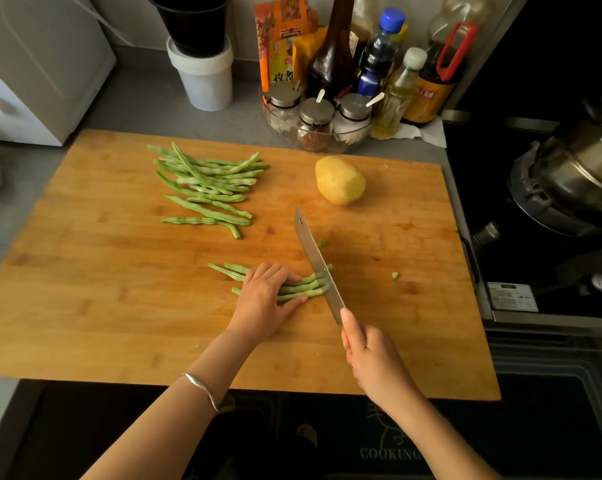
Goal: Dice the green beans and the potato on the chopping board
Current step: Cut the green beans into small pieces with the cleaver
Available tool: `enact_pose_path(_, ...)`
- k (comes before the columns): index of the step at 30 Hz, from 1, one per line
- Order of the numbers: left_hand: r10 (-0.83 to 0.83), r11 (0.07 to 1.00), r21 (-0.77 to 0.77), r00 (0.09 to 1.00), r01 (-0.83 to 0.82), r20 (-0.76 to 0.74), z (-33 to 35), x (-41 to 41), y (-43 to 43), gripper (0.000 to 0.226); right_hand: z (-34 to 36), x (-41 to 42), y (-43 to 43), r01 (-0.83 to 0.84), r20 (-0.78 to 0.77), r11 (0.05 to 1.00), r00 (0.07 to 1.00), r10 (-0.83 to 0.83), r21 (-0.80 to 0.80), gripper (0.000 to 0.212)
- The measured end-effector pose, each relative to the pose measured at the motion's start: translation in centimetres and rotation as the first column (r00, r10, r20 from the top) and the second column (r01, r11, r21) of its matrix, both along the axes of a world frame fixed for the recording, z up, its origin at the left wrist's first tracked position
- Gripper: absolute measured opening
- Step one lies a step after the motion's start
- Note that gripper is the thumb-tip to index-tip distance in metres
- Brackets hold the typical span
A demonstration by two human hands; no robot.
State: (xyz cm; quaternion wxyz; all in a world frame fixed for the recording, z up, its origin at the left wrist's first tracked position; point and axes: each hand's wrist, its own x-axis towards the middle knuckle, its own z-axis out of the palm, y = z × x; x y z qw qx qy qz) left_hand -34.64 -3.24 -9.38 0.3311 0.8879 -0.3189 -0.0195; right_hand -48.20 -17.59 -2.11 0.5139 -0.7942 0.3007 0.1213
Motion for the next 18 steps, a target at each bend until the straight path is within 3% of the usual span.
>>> enact_pose_path(3,-0.017,1.0,0.006,1.0,0.017,-0.018,0.0,0.1,0.0,0.028,-0.6,1.6,0.5,-0.005,-0.017,0.998,1.0,0.004,-0.066,0.055)
enact_pose_path(11,-0.058,0.997,0.055,0.997,0.056,0.044,-0.5,0.7,-0.6,0.041,-1.3,1.0,-2.0,0.078,-0.033,0.997,0.996,-0.077,0.029,0.056)
enact_pose_path(18,-0.128,0.986,0.112,0.991,0.123,0.039,0.1,2.8,-2.9,0.032,-0.1,0.4,-3.0,0.151,0.004,0.987,0.988,-0.151,0.061,0.053)
